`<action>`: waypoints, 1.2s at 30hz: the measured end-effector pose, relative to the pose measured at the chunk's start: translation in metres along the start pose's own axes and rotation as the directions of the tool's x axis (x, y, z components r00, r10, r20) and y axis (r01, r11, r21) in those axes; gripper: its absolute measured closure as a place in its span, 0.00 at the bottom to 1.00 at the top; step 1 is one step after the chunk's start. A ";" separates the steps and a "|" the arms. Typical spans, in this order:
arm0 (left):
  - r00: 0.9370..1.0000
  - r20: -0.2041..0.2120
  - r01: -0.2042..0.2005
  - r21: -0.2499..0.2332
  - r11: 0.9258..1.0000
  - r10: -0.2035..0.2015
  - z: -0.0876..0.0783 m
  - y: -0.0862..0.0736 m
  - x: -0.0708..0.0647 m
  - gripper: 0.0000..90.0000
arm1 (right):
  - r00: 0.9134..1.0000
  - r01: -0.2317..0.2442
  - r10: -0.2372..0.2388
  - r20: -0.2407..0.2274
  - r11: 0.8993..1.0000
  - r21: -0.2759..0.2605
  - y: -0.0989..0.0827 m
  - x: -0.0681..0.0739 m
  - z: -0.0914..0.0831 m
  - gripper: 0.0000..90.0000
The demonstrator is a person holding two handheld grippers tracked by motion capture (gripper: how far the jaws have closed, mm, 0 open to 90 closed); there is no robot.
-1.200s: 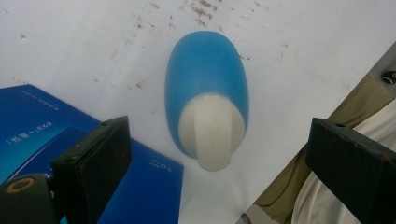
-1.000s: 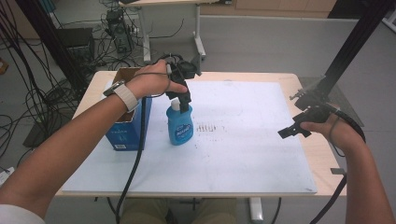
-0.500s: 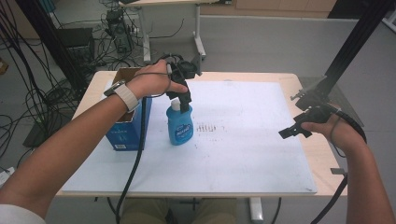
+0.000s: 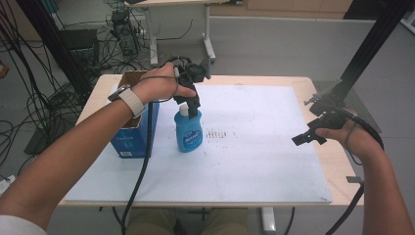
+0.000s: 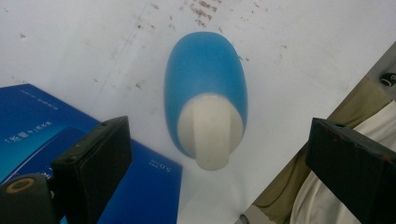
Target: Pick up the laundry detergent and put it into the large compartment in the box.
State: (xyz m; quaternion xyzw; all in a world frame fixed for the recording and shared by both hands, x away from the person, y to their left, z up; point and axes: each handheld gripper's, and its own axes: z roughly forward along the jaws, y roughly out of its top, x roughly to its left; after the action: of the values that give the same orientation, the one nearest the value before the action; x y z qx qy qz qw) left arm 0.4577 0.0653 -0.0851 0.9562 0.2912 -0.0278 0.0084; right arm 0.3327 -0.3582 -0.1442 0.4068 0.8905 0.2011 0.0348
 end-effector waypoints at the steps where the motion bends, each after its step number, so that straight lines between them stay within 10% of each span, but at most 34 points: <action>1: 1.000 0.000 -0.001 0.000 1.000 0.001 0.000 0.000 0.000 0.09 | 1.000 0.000 0.000 -0.001 1.000 -0.001 0.000 0.000 0.000 0.09; 36: 1.000 0.009 0.002 0.002 1.000 -0.002 0.006 0.002 0.000 0.09 | 1.000 -0.004 0.004 -0.001 1.000 0.002 -0.002 -0.001 0.002 0.09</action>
State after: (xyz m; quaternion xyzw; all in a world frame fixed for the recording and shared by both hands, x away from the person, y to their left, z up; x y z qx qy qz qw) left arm 0.4587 0.0633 -0.0907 0.9558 0.2920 -0.0326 0.0088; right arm 0.3322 -0.3592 -0.1468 0.4083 0.8899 0.2006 0.0336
